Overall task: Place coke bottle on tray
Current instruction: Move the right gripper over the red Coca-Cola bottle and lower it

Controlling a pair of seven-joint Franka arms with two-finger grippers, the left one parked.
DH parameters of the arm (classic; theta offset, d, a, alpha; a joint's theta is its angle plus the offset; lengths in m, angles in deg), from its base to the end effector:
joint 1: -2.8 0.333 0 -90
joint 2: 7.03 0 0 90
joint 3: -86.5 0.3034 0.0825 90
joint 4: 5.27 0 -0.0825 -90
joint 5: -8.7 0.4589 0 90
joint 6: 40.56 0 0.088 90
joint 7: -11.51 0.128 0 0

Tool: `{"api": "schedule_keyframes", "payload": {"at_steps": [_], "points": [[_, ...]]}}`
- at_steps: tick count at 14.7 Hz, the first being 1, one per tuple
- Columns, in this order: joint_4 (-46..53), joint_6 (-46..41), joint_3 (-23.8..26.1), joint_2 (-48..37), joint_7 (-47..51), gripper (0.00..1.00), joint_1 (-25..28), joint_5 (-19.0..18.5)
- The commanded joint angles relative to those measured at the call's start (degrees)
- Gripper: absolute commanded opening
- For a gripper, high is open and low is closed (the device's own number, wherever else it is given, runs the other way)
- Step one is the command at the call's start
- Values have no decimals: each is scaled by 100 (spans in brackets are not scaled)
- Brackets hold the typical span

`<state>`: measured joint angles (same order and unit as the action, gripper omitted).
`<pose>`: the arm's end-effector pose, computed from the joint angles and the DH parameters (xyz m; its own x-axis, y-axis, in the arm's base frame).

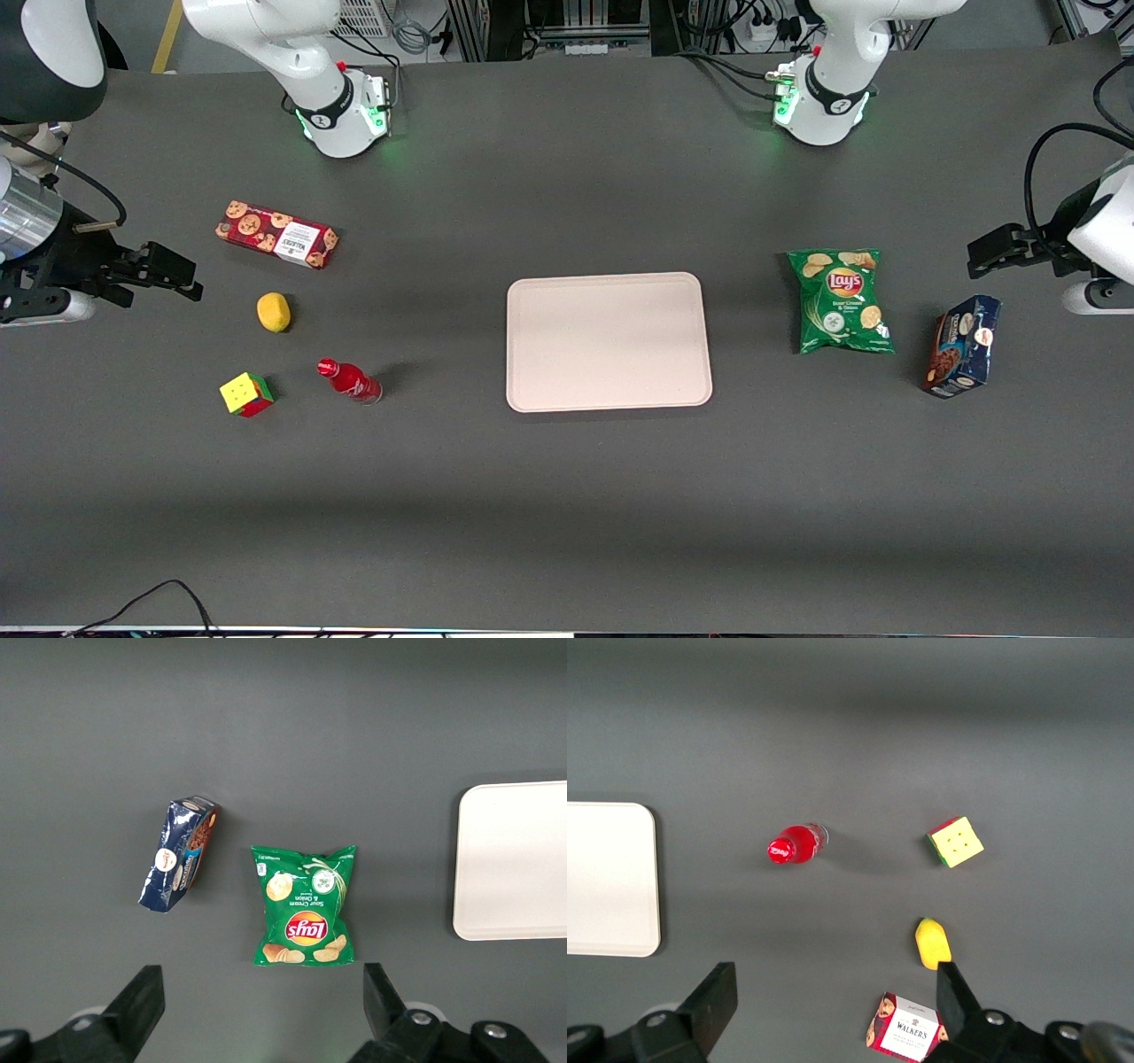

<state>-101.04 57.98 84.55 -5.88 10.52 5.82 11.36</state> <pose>0.6455 0.0175 0.5360 0.9992 0.0291 0.0289 0.0303 -0.9985 -0.0449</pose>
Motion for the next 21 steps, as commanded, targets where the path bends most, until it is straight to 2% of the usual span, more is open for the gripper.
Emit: {"api": "schedule_keyframes", "payload": {"at_steps": [1,4,7,11,21], "points": [[137,-37,55,402,71,100,355,-221],[-151,392,405,605,433,100,374,-230],[-985,1462,642,614,529,100,383,-230],[-1620,2440,679,851,538,100,374,-415],[-1682,3083,679,1528,494,100,348,-555]]}}
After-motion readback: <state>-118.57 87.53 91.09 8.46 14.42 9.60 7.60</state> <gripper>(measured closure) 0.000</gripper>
